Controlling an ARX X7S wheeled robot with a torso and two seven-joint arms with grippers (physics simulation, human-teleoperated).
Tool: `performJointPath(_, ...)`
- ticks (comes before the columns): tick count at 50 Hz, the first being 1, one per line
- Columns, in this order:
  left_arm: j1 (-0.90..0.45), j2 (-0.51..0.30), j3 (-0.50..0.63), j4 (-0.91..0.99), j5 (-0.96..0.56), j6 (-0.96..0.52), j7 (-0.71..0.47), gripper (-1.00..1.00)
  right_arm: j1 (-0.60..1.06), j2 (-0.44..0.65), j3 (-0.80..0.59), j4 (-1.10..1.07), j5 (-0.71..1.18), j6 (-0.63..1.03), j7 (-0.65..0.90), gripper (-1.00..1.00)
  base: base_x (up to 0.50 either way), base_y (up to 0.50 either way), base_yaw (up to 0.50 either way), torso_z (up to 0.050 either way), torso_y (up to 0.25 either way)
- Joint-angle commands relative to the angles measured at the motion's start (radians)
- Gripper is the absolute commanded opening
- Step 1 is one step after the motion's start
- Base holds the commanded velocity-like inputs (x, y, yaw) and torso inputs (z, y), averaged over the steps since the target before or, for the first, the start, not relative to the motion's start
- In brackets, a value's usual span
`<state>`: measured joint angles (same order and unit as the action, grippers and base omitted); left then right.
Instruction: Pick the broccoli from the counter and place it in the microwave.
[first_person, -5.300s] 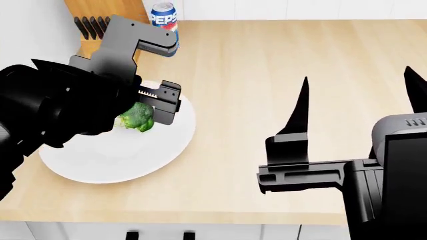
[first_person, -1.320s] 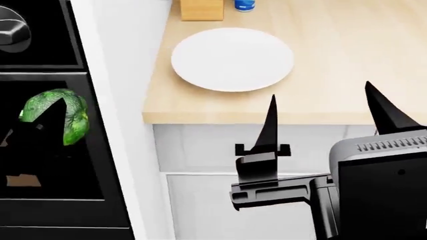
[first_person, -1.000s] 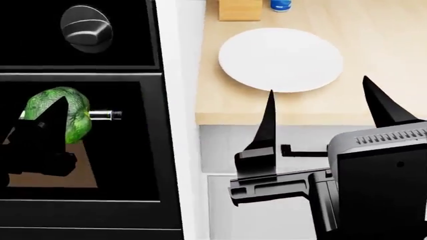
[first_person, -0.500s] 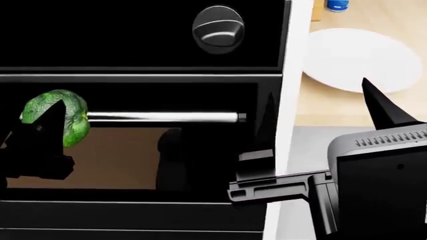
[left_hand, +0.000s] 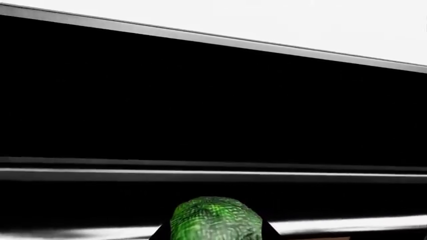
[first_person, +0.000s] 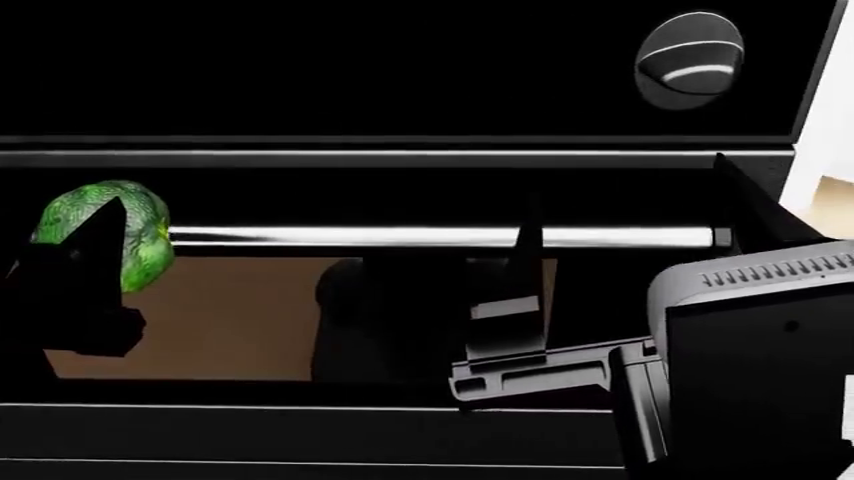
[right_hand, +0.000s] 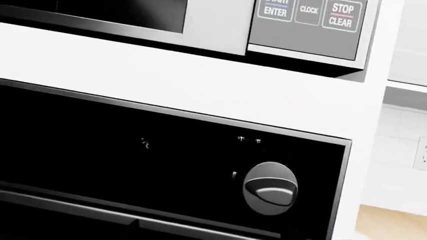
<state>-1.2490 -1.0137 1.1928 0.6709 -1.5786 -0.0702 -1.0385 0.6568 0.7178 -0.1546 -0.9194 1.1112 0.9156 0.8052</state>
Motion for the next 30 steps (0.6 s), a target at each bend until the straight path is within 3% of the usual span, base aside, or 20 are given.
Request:
performJointPath(1,-0.006,0.008,-0.006,-0.005,-0.009,0.015,-0.001,-1.0,0.038,0.009,-0.037,0.003,-0.055,0.022,0.004,1.0,0.0,0.0,0.0,0.0,0.0)
performJointPath(5,-0.006,0.008,-0.008,-0.009,-0.012,0.017,0.001,-1.0,0.12,0.036,-0.07,-0.071,-0.101,0.053,0.014,1.0,0.0,0.0,0.0,0.0,0.0)
performJointPath(7,-0.005,0.009,-0.009,-0.012,-0.01,0.019,0.003,-1.0,0.188,0.049,0.011,-0.103,0.045,0.039,0.083,1.0,0.0,0.0,0.0,0.0,0.0)
performJointPath(9,-0.001,0.01,-0.009,-0.015,-0.007,0.021,0.004,-1.0,0.36,0.105,-0.056,-0.127,0.125,0.047,0.19,1.0,0.0,0.0,0.0,0.0,0.0)
performJointPath(12,0.002,0.009,-0.009,-0.013,-0.006,0.022,0.007,-1.0,0.81,0.299,-0.506,-0.128,0.164,-0.168,0.389,1.0,0.0,0.0,0.0,0.0,0.0)
performJointPath(17,0.003,0.005,-0.011,-0.021,-0.005,0.023,0.018,-1.0,1.56,0.391,-1.202,-0.128,0.159,-0.478,0.496,1.0,0.0,0.0,0.0,0.0,0.0)
performJointPath(18,0.003,0.005,-0.011,-0.022,-0.005,0.023,0.02,-1.0,1.698,0.392,-1.195,-0.128,0.149,-0.478,0.489,1.0,0.0,0.0,0.0,0.0,0.0)
performJointPath(22,0.003,0.005,-0.012,-0.034,-0.004,0.022,0.032,-1.0,1.699,0.333,-0.862,-0.128,0.242,-0.294,0.455,1.0,0.0,0.0,0.0,0.0,0.0)
performJointPath(24,0.003,0.004,-0.013,-0.035,-0.003,0.022,0.034,-1.0,1.699,0.294,-0.78,-0.128,0.301,-0.23,0.474,1.0,0.0,0.0,0.0,0.0,0.0)
performJointPath(30,0.003,0.0,-0.014,-0.039,-0.002,0.02,0.04,-1.0,1.699,0.295,-0.786,-0.128,0.291,-0.235,0.479,1.0,0.0,0.0,0.0,0.0,0.0)
